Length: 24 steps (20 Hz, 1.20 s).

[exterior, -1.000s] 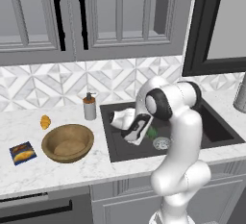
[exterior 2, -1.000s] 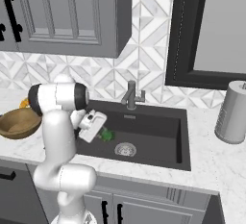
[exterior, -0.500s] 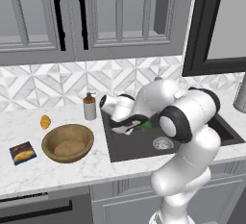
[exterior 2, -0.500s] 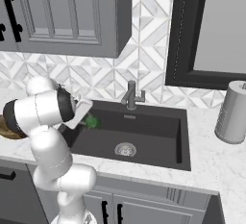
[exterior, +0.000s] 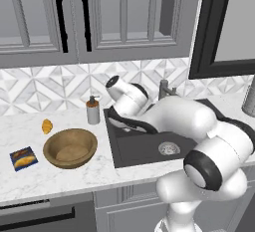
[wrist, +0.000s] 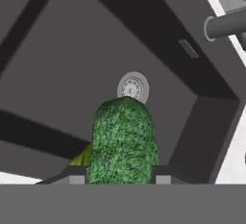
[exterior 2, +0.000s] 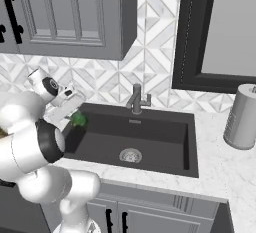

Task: Pick the broccoli from the sink and place it in the bowl. Then pick the bowl and place it in the microwave. Then close the microwave door and press the start button.

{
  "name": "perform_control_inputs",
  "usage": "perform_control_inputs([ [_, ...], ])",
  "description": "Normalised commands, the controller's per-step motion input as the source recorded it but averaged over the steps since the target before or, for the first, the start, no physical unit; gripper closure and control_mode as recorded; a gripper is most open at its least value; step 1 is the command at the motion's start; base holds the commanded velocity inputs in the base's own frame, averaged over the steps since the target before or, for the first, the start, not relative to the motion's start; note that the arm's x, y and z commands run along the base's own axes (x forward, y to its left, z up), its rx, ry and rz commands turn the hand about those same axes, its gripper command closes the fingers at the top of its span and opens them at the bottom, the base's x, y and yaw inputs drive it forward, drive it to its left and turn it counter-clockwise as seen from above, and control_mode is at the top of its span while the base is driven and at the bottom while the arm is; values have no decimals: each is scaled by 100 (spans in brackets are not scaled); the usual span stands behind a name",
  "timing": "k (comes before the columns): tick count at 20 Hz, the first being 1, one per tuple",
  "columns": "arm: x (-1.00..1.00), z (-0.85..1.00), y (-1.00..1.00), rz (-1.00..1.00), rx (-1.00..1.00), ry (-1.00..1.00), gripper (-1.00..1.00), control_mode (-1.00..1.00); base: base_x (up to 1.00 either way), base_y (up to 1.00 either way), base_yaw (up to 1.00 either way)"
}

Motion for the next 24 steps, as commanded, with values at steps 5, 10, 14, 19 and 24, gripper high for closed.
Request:
perform_control_inputs([
  [5,-22,49,71,17,22,10,100,-100,0,0,0],
  [10,-9,43,85,16,21,9,100,-100,0,0,0],
  [14,-3,6,99,22,23,10,100,-100,0,0,0],
  [19,-20,0,99,27,19,13,100,-100,0,0,0],
  [24,-4,-32,93,9,1,4,100,-100,0,0,0],
])
